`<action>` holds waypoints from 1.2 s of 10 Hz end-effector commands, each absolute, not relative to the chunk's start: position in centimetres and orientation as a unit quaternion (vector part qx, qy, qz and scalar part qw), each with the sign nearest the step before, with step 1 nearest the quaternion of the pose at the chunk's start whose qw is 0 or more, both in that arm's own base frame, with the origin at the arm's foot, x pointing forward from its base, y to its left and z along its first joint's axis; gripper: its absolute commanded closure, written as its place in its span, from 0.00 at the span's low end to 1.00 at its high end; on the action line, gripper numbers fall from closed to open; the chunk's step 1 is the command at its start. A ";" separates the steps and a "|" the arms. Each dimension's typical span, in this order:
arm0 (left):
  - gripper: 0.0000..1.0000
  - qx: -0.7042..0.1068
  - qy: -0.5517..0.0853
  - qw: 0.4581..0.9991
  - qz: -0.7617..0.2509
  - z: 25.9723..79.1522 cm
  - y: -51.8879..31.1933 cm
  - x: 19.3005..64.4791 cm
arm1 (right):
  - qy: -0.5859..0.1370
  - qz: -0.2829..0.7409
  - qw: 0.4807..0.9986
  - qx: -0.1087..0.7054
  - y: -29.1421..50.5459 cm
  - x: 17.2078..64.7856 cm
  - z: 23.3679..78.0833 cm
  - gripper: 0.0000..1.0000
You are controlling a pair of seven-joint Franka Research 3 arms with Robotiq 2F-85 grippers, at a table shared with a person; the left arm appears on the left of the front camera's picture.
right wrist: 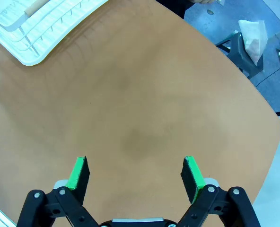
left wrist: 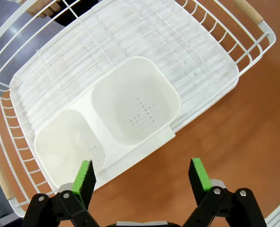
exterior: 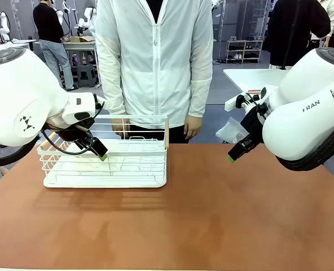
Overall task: Clean the table.
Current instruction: Pick up the Lint Roller when the human hands it over.
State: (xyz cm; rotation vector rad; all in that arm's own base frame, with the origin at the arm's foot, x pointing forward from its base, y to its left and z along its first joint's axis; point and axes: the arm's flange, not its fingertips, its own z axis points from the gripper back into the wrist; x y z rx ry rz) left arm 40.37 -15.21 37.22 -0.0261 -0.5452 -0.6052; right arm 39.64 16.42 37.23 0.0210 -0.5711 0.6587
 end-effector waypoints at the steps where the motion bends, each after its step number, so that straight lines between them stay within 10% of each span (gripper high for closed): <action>1: 0.00 -0.013 -0.265 0.918 -0.294 37.2 -15.2 40.4 | -0.277 0.319 0.907 0.011 16.4 39.6 37.2 0.00; 4: 0.00 -0.013 -0.265 0.918 -0.294 37.2 -15.2 40.4 | -0.277 0.319 0.906 0.010 16.4 39.6 37.2 0.00; 10: 0.00 -0.362 -0.154 0.910 -0.134 46.6 -5.2 43.1 | -0.115 0.184 0.844 0.490 5.9 43.7 47.2 0.00; 12: 0.00 -0.440 -0.128 0.887 -0.061 48.0 0.6 43.4 | -0.086 0.081 0.837 0.535 1.3 43.8 47.7 0.00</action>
